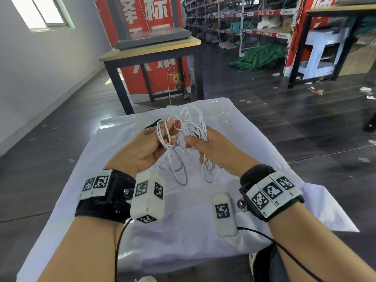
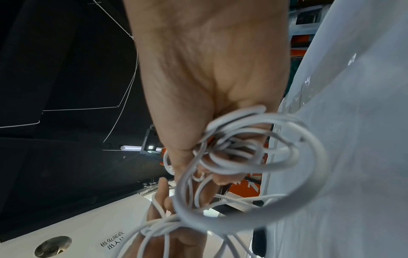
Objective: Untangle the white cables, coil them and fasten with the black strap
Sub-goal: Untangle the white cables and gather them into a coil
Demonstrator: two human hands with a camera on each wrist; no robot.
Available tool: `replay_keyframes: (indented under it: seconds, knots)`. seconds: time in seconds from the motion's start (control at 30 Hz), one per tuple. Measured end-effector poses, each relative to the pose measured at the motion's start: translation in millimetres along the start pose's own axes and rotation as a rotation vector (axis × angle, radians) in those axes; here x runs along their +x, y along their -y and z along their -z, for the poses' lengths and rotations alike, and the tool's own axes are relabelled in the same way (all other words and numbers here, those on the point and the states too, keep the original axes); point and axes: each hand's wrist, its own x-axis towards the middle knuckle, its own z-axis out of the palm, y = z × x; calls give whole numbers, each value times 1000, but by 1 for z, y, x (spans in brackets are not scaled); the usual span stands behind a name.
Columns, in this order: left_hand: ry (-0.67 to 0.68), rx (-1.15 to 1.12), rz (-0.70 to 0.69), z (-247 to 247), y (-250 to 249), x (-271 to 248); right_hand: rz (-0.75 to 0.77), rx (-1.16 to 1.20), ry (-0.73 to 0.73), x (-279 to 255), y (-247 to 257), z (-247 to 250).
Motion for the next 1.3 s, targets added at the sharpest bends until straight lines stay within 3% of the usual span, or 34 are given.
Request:
replay_keyframes:
  seconds: [0.2,0.53,0.8,0.97,1.3]
  knots:
    - [6,87,4,-3,0,-1,-16,-143,141,-3,-1,1]
    - [-9,431,7,0,-2,-1,-74,-439,287,-5,-3,3]
    - [68,550,64,1,-9,-7,-82,-705,264,-1,-3,-1]
    - [38,536,12,2,-13,-7,-33,-609,232,0,-3,-2]
    - [122,575,77,16,-11,-5,-35,-446,215,-4,2,-4]
